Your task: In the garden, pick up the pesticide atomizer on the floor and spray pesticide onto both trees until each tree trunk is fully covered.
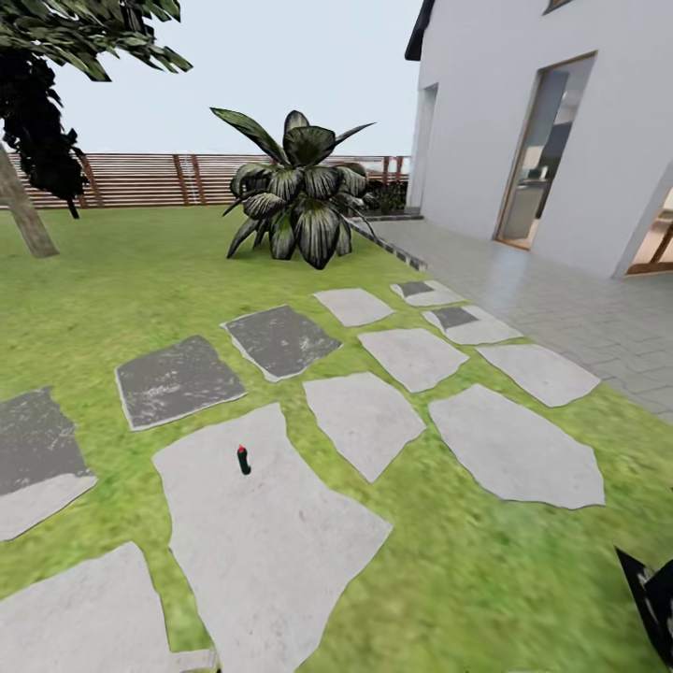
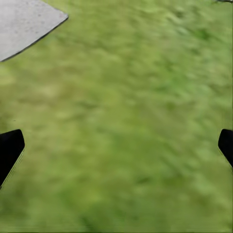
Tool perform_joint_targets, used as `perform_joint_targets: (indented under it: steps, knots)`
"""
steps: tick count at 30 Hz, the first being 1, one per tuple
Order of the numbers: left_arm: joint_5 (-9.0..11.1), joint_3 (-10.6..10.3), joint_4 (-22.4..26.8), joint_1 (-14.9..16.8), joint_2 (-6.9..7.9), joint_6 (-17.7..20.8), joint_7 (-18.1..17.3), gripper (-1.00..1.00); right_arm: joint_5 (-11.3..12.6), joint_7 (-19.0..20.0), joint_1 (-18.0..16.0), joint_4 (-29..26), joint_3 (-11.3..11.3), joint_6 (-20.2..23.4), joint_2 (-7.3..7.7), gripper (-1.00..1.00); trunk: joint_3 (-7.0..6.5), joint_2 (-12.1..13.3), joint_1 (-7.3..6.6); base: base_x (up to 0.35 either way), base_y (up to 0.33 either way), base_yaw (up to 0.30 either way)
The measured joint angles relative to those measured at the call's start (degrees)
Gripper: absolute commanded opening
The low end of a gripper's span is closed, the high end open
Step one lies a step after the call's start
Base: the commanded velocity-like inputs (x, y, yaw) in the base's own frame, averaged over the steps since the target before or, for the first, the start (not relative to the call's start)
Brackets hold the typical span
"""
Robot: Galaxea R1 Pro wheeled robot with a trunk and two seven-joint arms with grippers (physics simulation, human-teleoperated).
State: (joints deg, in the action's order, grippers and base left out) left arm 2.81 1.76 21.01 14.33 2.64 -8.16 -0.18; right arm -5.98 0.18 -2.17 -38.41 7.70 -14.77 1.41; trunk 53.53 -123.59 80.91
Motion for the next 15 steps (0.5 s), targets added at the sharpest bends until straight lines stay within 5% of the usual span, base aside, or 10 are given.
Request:
perform_joint_targets:
  steps: [15]
  knots:
    - [0.0,0.0,0.0,0.0,0.0,0.07,0.0,1.0,0.0,0.0,-0.02,0.0,0.02,0.0,0.0,1.0,0.0,0.0,0.0,0.28,-0.173,0.276]
